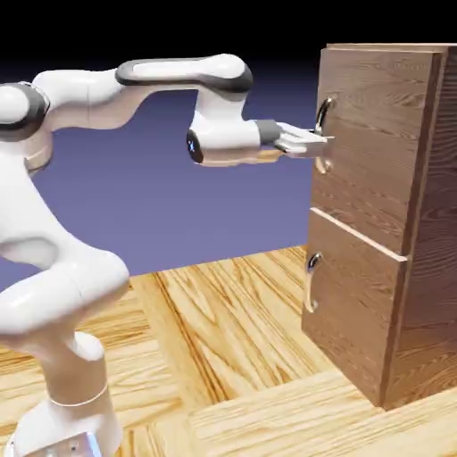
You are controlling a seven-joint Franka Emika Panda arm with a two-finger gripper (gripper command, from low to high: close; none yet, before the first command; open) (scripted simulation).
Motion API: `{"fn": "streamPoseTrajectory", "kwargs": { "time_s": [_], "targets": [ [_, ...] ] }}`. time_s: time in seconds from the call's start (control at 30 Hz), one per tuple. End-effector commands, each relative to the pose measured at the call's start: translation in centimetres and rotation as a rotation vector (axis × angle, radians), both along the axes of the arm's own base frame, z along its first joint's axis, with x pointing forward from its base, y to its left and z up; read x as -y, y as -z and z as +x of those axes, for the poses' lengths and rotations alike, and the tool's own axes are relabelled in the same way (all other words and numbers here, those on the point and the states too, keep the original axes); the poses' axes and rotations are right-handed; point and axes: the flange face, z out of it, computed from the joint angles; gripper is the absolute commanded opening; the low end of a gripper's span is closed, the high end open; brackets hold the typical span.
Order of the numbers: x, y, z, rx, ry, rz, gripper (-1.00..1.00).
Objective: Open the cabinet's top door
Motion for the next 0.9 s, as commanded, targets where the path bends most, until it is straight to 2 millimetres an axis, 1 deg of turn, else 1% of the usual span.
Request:
{"fn": "streamPoseTrajectory", "kwargs": {
  "time_s": [0.0,0.2,0.37,0.63,0.87],
  "targets": [
    [0.2,0.0,-0.3,0.0,-0.013,0.001,-1.0],
    [1.6,0.0,-2.7,0.0,-0.108,0.001,-1.0],
    [3.4,0.0,-5.1,0.0,-0.211,0.001,-1.0],
    [7.3,0.0,-8.9,0.0,-0.4,0.001,-1.0],
    [11.4,0.0,-11.7,0.0,-0.57,0.001,-1.0]
  ]
}}
